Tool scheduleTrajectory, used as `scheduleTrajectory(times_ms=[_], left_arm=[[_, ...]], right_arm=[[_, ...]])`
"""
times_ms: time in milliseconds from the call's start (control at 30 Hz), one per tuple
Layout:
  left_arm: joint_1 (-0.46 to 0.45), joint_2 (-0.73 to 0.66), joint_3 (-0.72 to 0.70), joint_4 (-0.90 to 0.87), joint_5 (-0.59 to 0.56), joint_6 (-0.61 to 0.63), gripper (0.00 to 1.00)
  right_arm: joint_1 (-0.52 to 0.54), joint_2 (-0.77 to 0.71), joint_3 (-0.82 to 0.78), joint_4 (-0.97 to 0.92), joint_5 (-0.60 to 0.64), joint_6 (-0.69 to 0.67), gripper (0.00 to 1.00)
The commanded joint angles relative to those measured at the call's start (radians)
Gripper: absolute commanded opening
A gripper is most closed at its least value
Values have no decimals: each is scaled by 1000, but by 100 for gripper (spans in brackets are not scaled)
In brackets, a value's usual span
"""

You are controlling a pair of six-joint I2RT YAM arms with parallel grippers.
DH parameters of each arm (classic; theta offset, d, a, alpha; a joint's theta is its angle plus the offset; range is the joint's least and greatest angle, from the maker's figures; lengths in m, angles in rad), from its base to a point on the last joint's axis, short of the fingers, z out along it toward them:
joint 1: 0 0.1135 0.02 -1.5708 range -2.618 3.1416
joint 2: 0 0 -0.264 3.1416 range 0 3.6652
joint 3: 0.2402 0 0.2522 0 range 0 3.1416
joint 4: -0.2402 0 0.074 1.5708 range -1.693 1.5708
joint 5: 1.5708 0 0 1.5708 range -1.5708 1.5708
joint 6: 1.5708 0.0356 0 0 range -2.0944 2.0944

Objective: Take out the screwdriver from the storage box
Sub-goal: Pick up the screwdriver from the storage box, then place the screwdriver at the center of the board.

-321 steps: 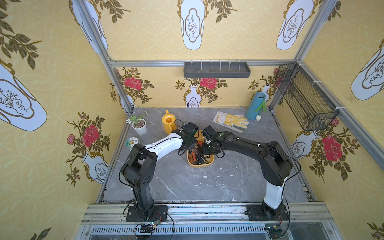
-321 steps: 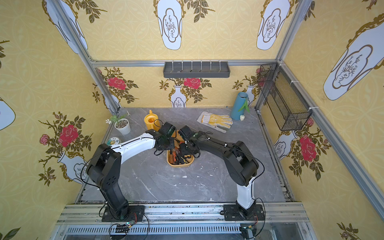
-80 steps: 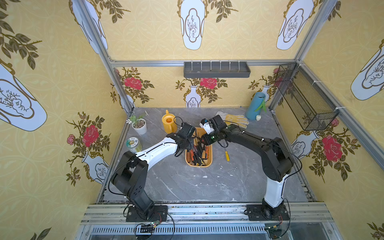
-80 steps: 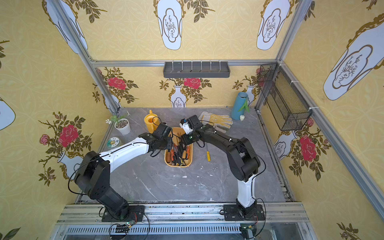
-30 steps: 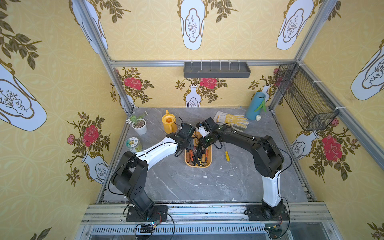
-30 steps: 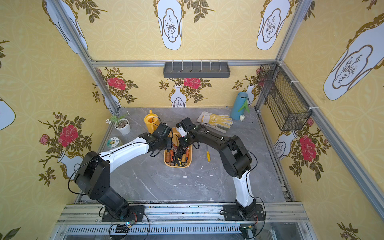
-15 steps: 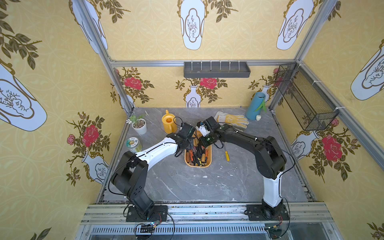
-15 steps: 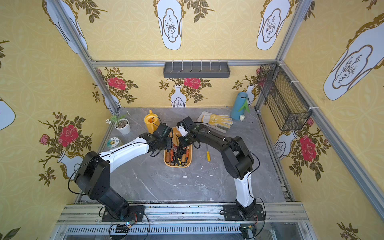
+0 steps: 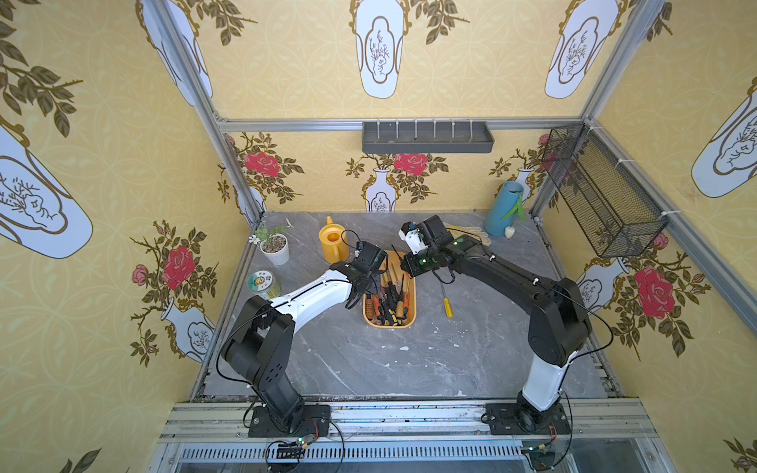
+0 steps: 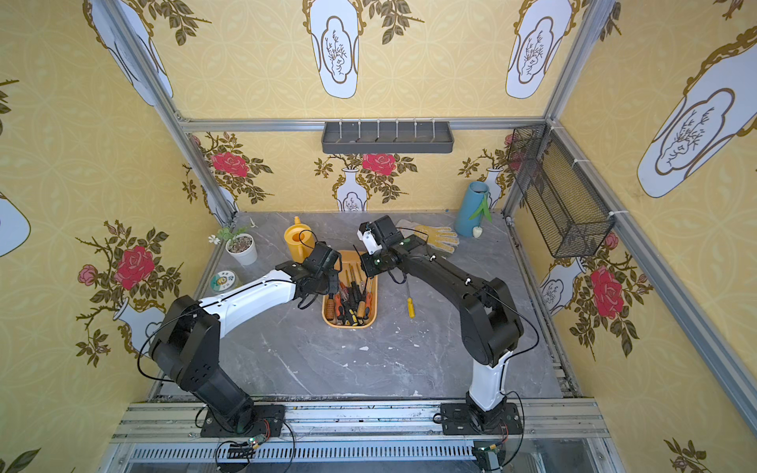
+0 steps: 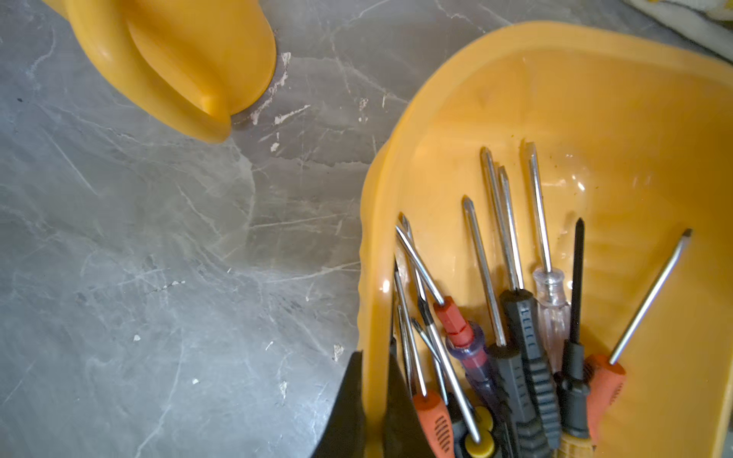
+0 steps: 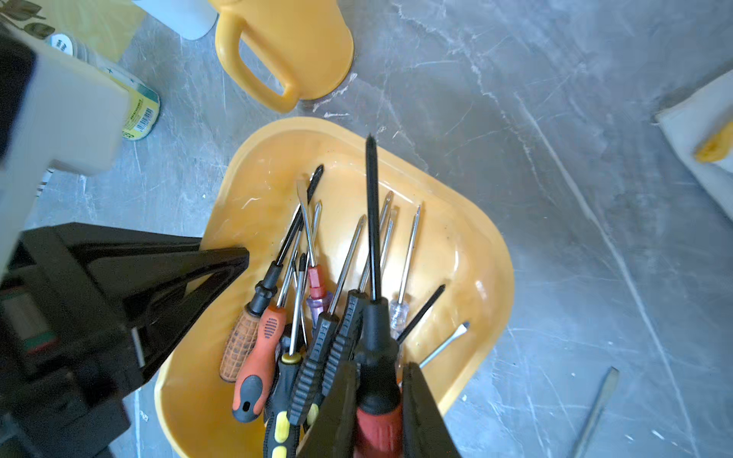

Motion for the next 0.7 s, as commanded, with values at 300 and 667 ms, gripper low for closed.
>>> scheduleTrajectory(times_ms=[300, 667], left_arm=[[0, -8, 4, 40, -7, -18, 0], [0, -3, 5, 44, 0, -20, 0]], right_arm=[[-83, -181, -125, -125, 201, 29, 0], [-203, -216, -332, -93, 208, 55, 0]])
